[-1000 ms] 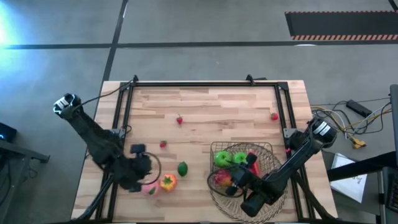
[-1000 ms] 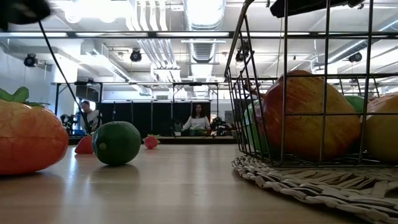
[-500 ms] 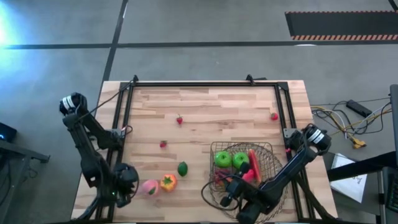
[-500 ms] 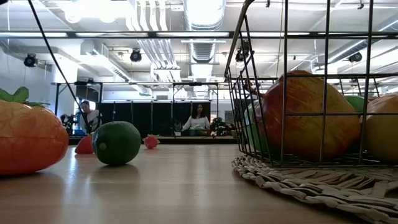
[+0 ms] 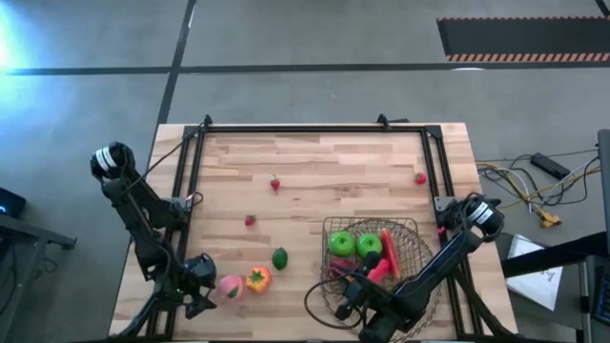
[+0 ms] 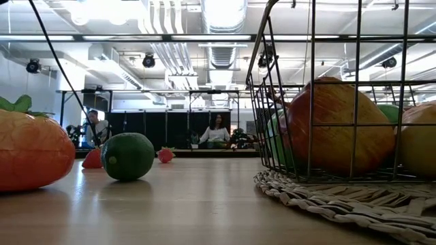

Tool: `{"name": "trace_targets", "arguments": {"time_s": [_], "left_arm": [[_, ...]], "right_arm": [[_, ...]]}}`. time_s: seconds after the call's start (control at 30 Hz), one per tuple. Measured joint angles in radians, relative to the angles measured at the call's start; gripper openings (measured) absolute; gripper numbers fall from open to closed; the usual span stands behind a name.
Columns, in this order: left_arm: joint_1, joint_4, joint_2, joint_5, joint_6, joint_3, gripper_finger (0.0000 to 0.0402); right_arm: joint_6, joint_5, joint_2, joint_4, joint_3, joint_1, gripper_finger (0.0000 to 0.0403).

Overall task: Build produce basket
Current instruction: Put the apricot into the wire basket

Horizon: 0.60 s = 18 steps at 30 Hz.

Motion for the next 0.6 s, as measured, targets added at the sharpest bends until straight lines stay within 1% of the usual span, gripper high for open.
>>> {"name": "trace_targets", "arguments": {"time_s": [0.07,0.2,0.3,0.4,0.5,0.57,0.6], "left_arm": [[0.0,-0.001,-0.001,-0.034,0.018,-0.005,0.0316],[0.0,0.012,-0.001,-0.141,0.063,-0.014,0.032],[0.001,0.032,0.011,-0.218,0.104,-0.021,0.0321],[0.002,0.038,0.03,-0.259,0.158,-0.026,0.0321],[0.002,0.059,0.053,-0.28,0.248,-0.026,0.0321],[0.002,0.092,0.069,-0.3,0.322,-0.026,0.0321],[0.002,0.103,0.078,-0.31,0.351,-0.026,0.0321]], "right_arm": [[0.007,-0.002,0.005,-0.001,0.0,0.0,0.0047],[0.014,-0.003,0.005,0.026,0.0,-0.006,0.0047],[-0.024,-0.005,0.005,0.054,0.0,-0.01,0.0047],[-0.054,-0.006,0.004,0.076,0.009,-0.012,0.0047],[-0.055,-0.008,0.004,0.078,0.018,-0.015,0.0047],[-0.057,-0.028,0.004,0.082,0.024,-0.022,0.0047],[-0.071,-0.055,0.004,0.095,0.025,-0.028,0.0048]]}}
